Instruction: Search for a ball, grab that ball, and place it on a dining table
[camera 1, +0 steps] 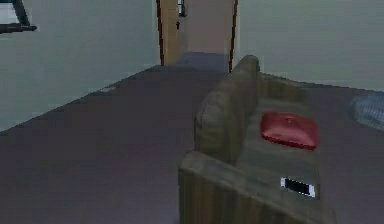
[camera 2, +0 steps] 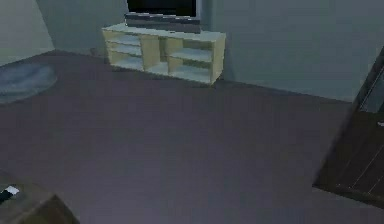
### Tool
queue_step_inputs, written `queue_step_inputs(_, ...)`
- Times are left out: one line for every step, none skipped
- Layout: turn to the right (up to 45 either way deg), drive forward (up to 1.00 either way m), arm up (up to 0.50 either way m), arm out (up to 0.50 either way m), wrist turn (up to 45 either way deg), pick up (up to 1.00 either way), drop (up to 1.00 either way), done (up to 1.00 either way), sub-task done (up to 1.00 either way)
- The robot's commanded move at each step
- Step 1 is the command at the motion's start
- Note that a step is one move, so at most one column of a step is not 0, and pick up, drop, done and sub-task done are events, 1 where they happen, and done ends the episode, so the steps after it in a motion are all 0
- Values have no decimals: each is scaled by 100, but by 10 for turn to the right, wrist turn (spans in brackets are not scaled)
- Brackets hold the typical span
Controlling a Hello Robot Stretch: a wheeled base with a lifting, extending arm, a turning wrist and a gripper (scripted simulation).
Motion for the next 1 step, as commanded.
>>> queue_step_inputs(-450, 0, 0, 0, 0, 0, 0, 0, 0)
